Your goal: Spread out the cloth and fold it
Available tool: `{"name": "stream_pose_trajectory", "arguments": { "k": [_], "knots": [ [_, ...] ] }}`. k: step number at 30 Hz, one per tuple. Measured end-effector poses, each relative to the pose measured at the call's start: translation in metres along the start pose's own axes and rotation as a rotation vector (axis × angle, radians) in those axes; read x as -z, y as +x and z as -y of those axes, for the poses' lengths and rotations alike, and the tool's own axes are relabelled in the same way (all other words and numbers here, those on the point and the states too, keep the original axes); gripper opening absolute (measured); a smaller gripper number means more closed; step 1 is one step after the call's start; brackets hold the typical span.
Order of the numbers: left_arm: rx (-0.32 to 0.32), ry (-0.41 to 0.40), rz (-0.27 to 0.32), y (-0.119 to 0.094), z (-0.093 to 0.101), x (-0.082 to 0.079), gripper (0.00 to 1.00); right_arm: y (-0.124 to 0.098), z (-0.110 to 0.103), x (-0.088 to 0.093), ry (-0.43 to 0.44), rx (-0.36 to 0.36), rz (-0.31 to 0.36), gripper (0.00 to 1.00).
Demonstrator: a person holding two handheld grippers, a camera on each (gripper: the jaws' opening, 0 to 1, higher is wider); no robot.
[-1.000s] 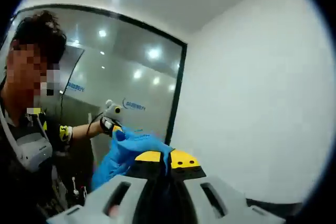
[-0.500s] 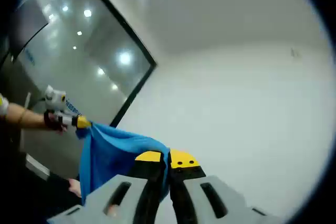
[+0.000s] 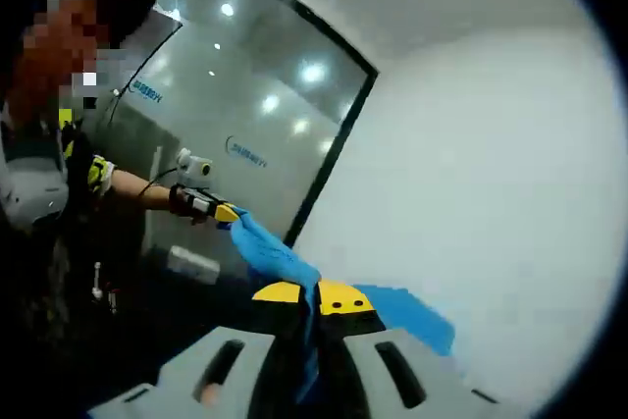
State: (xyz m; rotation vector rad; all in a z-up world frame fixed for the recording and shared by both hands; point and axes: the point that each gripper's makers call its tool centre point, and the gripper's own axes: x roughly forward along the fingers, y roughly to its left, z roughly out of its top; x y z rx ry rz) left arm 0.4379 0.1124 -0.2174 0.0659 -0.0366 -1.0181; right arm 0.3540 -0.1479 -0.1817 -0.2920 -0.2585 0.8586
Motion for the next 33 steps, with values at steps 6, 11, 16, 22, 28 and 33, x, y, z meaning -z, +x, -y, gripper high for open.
{"name": "stream_pose_trajectory", "arguments": {
  "k": [6,11,16,22,28,33],
  "knots": [
    [0.064,-0.155,-0.318,-0.043,0.077,0.175,0.00,-0.048,-0.089,0.138,0.281,-0.018,-0.153,0.02],
    [0.041,-0.209,-0.311,-0.055,0.098,0.198,0.01,-0.070,-0.118,0.183,0.318,0.004,-0.256,0.02],
    [0.042,-0.215,-0.283,-0.075,0.102,0.205,0.03,-0.084,-0.125,0.176,0.329,0.051,-0.222,0.04],
    [0.007,-0.193,-0.273,-0.101,0.105,0.186,0.00,-0.090,-0.161,0.168,0.270,0.014,-0.232,0.02],
    [-0.015,-0.121,-0.290,-0.132,0.101,0.181,0.00,-0.083,-0.194,0.152,0.272,-0.102,-0.207,0.06],
    [0.038,-0.141,-0.251,-0.147,0.115,0.179,0.07,-0.086,-0.193,0.151,0.232,-0.077,-0.209,0.19]
  ]
}}
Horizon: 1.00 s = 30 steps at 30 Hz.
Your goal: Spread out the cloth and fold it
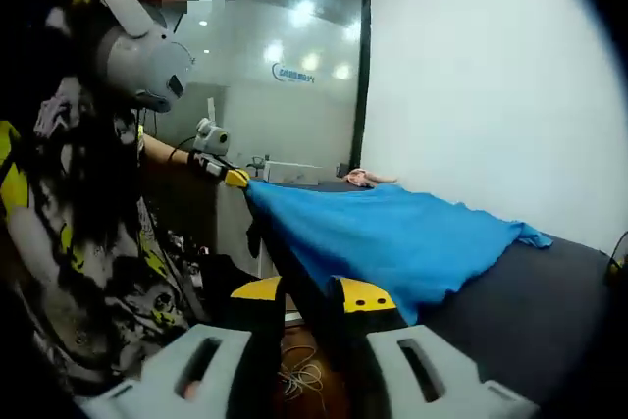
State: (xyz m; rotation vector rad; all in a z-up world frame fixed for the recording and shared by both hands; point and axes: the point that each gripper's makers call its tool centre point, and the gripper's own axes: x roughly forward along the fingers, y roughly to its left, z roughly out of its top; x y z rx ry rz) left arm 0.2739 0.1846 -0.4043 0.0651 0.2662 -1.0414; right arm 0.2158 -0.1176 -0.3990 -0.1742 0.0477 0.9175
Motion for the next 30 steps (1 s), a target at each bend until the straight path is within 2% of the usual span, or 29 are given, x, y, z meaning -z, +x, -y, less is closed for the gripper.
{"name": "stream_pose_trajectory", "arguments": {
  "k": [1,3,5,7,8,9,11,13,15,17,18,19,20,22,23,24,26,27,29,30],
  "knots": [
    [0.016,0.025,-0.036,-0.002,0.005,0.006,0.09,-0.003,0.003,-0.002,0.006,0.010,0.006,0.19],
    [0.013,0.018,-0.051,-0.003,0.011,0.012,0.09,-0.008,0.013,-0.006,0.022,0.048,0.023,0.19],
    [-0.059,-0.010,0.002,-0.006,-0.003,0.006,0.09,-0.012,0.028,-0.006,0.031,0.122,0.022,0.19],
    [-0.193,-0.020,0.083,-0.012,-0.031,-0.005,0.09,-0.017,0.042,-0.005,0.046,0.194,0.022,0.19],
    [-0.237,-0.007,0.146,-0.014,-0.042,-0.014,0.09,-0.019,0.048,-0.003,0.058,0.220,0.021,0.19],
    [-0.244,-0.012,0.161,-0.014,-0.045,-0.015,0.10,-0.018,0.049,0.001,0.068,0.220,0.007,0.20],
    [-0.183,-0.017,0.135,-0.004,-0.042,-0.008,0.13,-0.012,0.050,0.007,0.103,0.203,-0.007,0.21],
    [-0.138,-0.035,0.068,0.011,-0.040,0.009,0.15,-0.005,0.053,0.017,0.130,0.197,-0.038,0.20],
    [-0.163,-0.006,0.077,0.025,-0.051,0.014,0.15,-0.001,0.066,0.039,0.163,0.258,-0.128,0.13],
    [-0.166,-0.025,0.100,0.034,-0.057,0.012,0.11,0.001,0.069,0.033,0.176,0.262,-0.084,0.02],
    [-0.180,-0.045,0.089,0.034,-0.061,0.011,0.02,-0.001,0.067,0.030,0.227,0.252,-0.073,0.01],
    [-0.193,-0.081,0.071,0.032,-0.064,0.012,0.00,-0.005,0.069,0.027,0.221,0.256,-0.059,0.01],
    [-0.173,-0.089,0.073,0.028,-0.063,0.008,0.00,-0.010,0.070,0.024,0.208,0.264,-0.055,0.01],
    [-0.195,-0.079,0.111,0.019,-0.067,-0.001,0.00,-0.020,0.071,0.014,0.185,0.278,-0.035,0.01],
    [-0.205,-0.101,0.117,0.012,-0.068,-0.006,0.00,-0.025,0.072,0.004,0.177,0.289,-0.003,0.01],
    [-0.211,-0.122,0.168,0.005,-0.067,-0.020,0.00,-0.028,0.071,-0.002,0.169,0.288,0.013,0.01],
    [-0.226,-0.161,0.191,-0.001,-0.068,-0.034,0.00,-0.033,0.071,-0.021,0.137,0.302,0.052,0.01],
    [-0.228,-0.177,0.181,-0.004,-0.065,-0.042,0.00,-0.034,0.071,-0.026,0.127,0.305,0.060,0.01],
    [-0.239,-0.280,0.236,-0.008,-0.062,-0.061,0.00,-0.036,0.070,-0.041,0.112,0.314,0.076,0.01],
    [-0.240,-0.313,0.238,-0.009,-0.060,-0.070,0.00,-0.037,0.070,-0.045,0.104,0.318,0.080,0.01]
  ]
}}
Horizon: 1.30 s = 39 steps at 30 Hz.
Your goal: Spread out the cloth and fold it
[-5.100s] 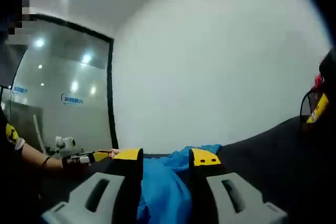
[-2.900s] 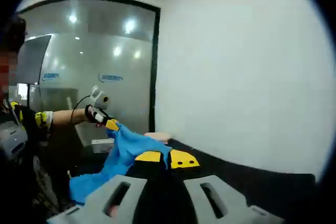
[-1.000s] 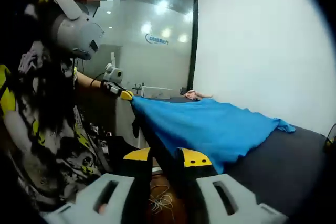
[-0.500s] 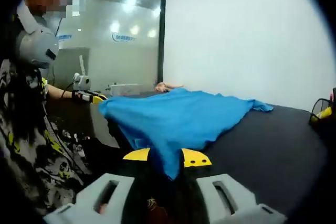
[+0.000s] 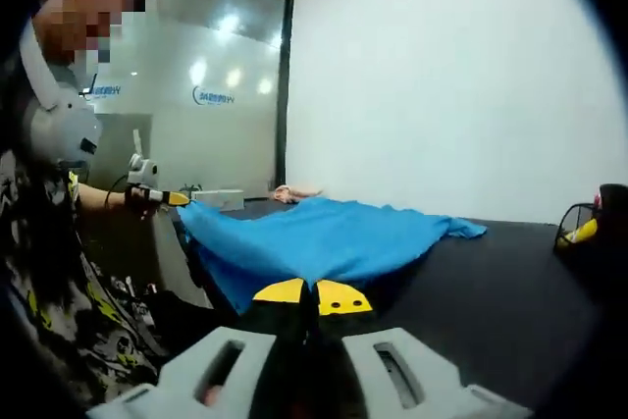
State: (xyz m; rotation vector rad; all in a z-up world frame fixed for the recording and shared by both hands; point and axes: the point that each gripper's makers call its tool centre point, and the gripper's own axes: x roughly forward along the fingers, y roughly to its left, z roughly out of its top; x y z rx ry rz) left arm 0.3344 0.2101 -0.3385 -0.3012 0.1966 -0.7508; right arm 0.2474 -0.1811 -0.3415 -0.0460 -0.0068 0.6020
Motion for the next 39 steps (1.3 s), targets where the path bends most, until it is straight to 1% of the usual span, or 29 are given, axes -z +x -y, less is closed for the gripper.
{"name": "stream_pose_trajectory", "arguments": {
  "k": [1,2,3,4,5,6,7,8,10,12,15,16,18,19,20,22,23,25,26,27,29,30,31,32,33,35,36,38,39],
  "knots": [
    [-0.078,0.027,-0.007,0.003,-0.011,-0.003,0.00,0.000,0.003,-0.005,-0.016,0.015,0.008,0.01],
    [-0.119,0.046,-0.042,0.006,-0.019,0.001,0.00,0.001,0.005,-0.005,-0.015,0.017,0.008,0.01],
    [-0.119,0.093,-0.079,0.014,-0.027,0.012,0.00,0.003,0.008,0.001,-0.021,0.009,-0.009,0.01],
    [-0.117,0.108,-0.082,0.020,-0.033,0.018,0.00,0.004,0.013,0.006,-0.007,0.017,-0.032,0.01],
    [-0.121,0.085,-0.067,0.033,-0.043,0.026,0.00,0.005,0.025,0.009,0.031,0.042,-0.034,0.01],
    [-0.138,0.049,-0.114,0.035,-0.050,0.038,0.00,0.005,0.032,0.009,0.050,0.052,-0.025,0.01],
    [-0.133,0.095,-0.173,0.032,-0.056,0.050,0.00,0.000,0.038,0.009,0.058,0.061,-0.018,0.01],
    [-0.136,0.161,-0.182,0.025,-0.065,0.056,0.00,-0.004,0.039,0.010,0.057,0.062,-0.019,0.01],
    [-0.087,0.041,-0.124,0.010,-0.059,0.055,0.00,-0.018,0.035,0.019,0.062,0.062,-0.041,0.01],
    [-0.055,0.009,-0.061,-0.002,-0.057,0.051,0.05,-0.022,0.030,0.029,0.053,0.061,-0.050,0.02],
    [0.017,0.093,-0.050,0.005,-0.039,0.051,0.23,-0.016,0.025,0.045,0.081,0.059,-0.061,0.02],
    [0.058,0.123,-0.062,0.012,-0.028,0.054,0.29,-0.012,0.023,0.047,0.100,0.049,-0.054,0.02],
    [0.094,0.162,-0.118,0.025,-0.021,0.064,0.34,-0.005,0.017,0.045,0.098,0.029,-0.046,0.02],
    [0.102,0.163,-0.137,0.031,-0.021,0.070,0.33,-0.003,0.014,0.042,0.080,0.019,-0.043,0.02],
    [0.107,0.198,-0.187,0.038,-0.023,0.080,0.29,-0.001,0.013,0.041,0.068,0.015,-0.041,0.02],
    [0.129,0.290,-0.223,0.052,-0.023,0.091,0.24,-0.001,0.012,0.038,0.053,0.010,-0.033,0.02],
    [0.116,0.297,-0.182,0.059,-0.022,0.085,0.20,-0.001,0.013,0.037,0.056,0.013,-0.028,0.02],
    [0.056,0.213,-0.226,0.068,-0.023,0.087,0.01,-0.001,0.014,0.036,0.060,0.017,-0.025,0.02],
    [0.027,0.249,-0.233,0.069,-0.024,0.083,0.01,-0.002,0.016,0.035,0.063,0.022,-0.024,0.02],
    [-0.024,0.302,-0.211,0.068,-0.029,0.076,0.01,-0.003,0.018,0.032,0.062,0.034,-0.018,0.02],
    [-0.119,0.384,-0.149,0.058,-0.031,0.054,0.00,-0.004,0.018,0.021,0.052,0.038,0.004,0.01],
    [-0.169,0.421,-0.097,0.046,-0.024,0.035,0.00,-0.005,0.017,0.015,0.042,0.037,0.015,0.01],
    [-0.170,0.419,-0.034,0.039,-0.013,0.019,0.00,-0.006,0.016,0.009,0.031,0.036,0.024,0.01],
    [-0.166,0.375,0.019,0.025,0.002,0.002,0.00,-0.007,0.015,0.002,0.020,0.035,0.029,0.01],
    [-0.188,0.336,0.035,0.014,0.010,-0.008,0.00,-0.007,0.013,-0.002,0.013,0.035,0.030,0.01],
    [-0.217,0.324,0.051,-0.003,0.015,-0.016,0.00,-0.006,0.010,-0.008,0.002,0.034,0.037,0.01],
    [-0.264,0.324,0.042,-0.011,0.011,-0.016,0.00,-0.005,0.008,-0.009,-0.004,0.033,0.033,0.01],
    [-0.329,0.332,0.023,-0.028,0.006,-0.009,0.00,-0.005,0.004,-0.001,-0.060,0.031,-0.014,0.01],
    [-0.377,0.356,0.011,-0.036,-0.004,0.001,0.00,-0.006,0.004,0.002,-0.068,0.035,-0.027,0.01]
  ]
}}
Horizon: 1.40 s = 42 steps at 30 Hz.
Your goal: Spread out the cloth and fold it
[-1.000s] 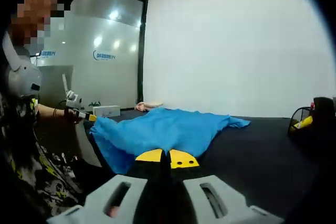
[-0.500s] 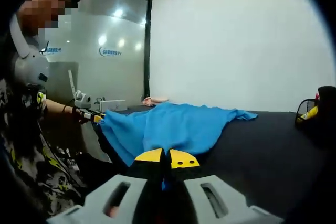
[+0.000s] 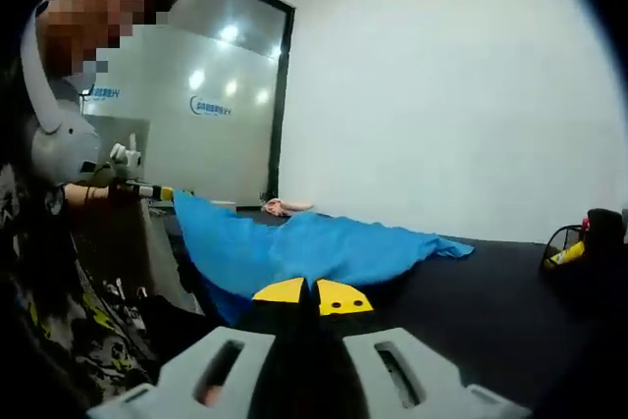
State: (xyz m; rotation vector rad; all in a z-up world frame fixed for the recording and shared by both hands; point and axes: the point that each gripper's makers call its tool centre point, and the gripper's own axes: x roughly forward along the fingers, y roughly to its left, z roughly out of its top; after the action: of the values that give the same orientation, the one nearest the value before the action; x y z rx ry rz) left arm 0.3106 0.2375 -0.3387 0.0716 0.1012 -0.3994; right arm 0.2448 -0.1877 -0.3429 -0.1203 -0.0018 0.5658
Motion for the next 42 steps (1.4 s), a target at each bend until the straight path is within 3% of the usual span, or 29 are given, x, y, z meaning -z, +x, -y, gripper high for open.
{"name": "stream_pose_trajectory", "arguments": {
  "k": [1,2,4,5,6,7,8,9,10,12,15,16,18,20,22,24,26,28,29,31,32,34,35,36,37,40,42],
  "knots": [
    [-0.010,-0.007,-0.020,-0.002,-0.002,0.013,0.00,-0.003,-0.002,0.013,-0.021,0.004,-0.053,0.01],
    [0.008,-0.056,-0.082,-0.001,-0.001,0.043,0.00,-0.006,-0.001,0.027,-0.042,0.020,-0.096,0.01],
    [-0.037,-0.055,-0.159,-0.002,-0.011,0.082,0.00,-0.011,0.003,0.054,-0.076,0.055,-0.162,0.01],
    [-0.013,-0.119,-0.176,-0.001,-0.009,0.102,0.00,-0.011,0.003,0.065,-0.055,0.057,-0.185,0.01],
    [-0.009,-0.137,-0.178,-0.002,-0.009,0.109,0.00,-0.012,0.002,0.074,-0.056,0.052,-0.196,0.01],
    [-0.021,-0.171,-0.130,-0.002,-0.012,0.106,0.00,-0.012,0.001,0.083,-0.063,0.059,-0.210,0.01],
    [0.007,-0.189,-0.098,-0.002,-0.008,0.098,0.00,-0.013,-0.001,0.087,-0.066,0.058,-0.214,0.01],
    [0.005,-0.165,-0.119,-0.004,-0.009,0.098,0.00,-0.015,-0.002,0.087,-0.081,0.061,-0.205,0.01],
    [0.004,-0.117,-0.099,-0.006,-0.011,0.092,0.00,-0.018,-0.004,0.081,-0.097,0.062,-0.169,0.01],
    [0.095,-0.111,-0.052,-0.011,0.003,0.080,0.00,-0.022,-0.006,0.081,-0.076,0.058,-0.174,0.01],
    [0.110,-0.091,0.043,-0.020,0.010,0.056,0.00,-0.023,-0.012,0.073,-0.071,0.060,-0.155,0.01],
    [0.092,-0.084,0.026,-0.022,0.010,0.054,0.00,-0.023,-0.015,0.070,-0.069,0.055,-0.148,0.01],
    [0.098,-0.044,0.110,-0.024,0.014,0.032,0.00,-0.024,-0.018,0.053,-0.056,0.065,-0.084,0.01],
    [0.119,-0.053,0.078,-0.022,0.017,0.034,0.00,-0.026,-0.018,0.048,-0.060,0.063,-0.082,0.01],
    [0.100,-0.069,0.047,-0.020,0.007,0.048,0.00,-0.027,-0.019,0.057,-0.074,0.051,-0.131,0.01],
    [0.078,-0.197,0.000,-0.024,-0.003,0.063,0.00,-0.028,-0.028,0.058,-0.044,0.026,-0.126,0.01],
    [0.080,-0.279,0.053,-0.032,-0.009,0.057,0.00,-0.031,-0.042,0.050,-0.045,-0.001,-0.096,0.01],
    [0.074,-0.237,0.078,-0.039,-0.008,0.053,0.00,-0.035,-0.054,0.044,-0.082,-0.030,-0.080,0.01],
    [0.067,-0.196,0.058,-0.039,-0.006,0.057,0.00,-0.037,-0.056,0.045,-0.087,-0.029,-0.084,0.01],
    [0.079,-0.231,0.014,-0.033,-0.003,0.072,0.00,-0.038,-0.053,0.058,-0.124,-0.014,-0.103,0.01],
    [0.091,-0.238,0.007,-0.030,-0.003,0.079,0.01,-0.035,-0.047,0.073,-0.112,-0.011,-0.121,0.01],
    [0.068,-0.186,-0.021,-0.025,-0.014,0.098,0.01,-0.035,-0.045,0.085,-0.090,-0.014,-0.145,0.02],
    [0.069,-0.189,-0.004,-0.028,-0.018,0.101,0.01,-0.036,-0.045,0.087,-0.091,-0.013,-0.144,0.02],
    [0.080,-0.188,0.012,-0.028,-0.018,0.099,0.02,-0.039,-0.045,0.089,-0.086,-0.011,-0.146,0.02],
    [0.085,-0.241,0.036,-0.033,-0.020,0.095,0.02,-0.042,-0.048,0.086,-0.068,-0.020,-0.129,0.02],
    [0.078,-0.238,0.090,-0.043,-0.033,0.079,0.08,-0.049,-0.051,0.073,-0.050,-0.042,-0.070,0.06],
    [0.043,-0.204,0.165,-0.049,-0.050,0.061,0.12,-0.056,-0.050,0.060,-0.044,-0.066,-0.028,0.07]
  ]
}}
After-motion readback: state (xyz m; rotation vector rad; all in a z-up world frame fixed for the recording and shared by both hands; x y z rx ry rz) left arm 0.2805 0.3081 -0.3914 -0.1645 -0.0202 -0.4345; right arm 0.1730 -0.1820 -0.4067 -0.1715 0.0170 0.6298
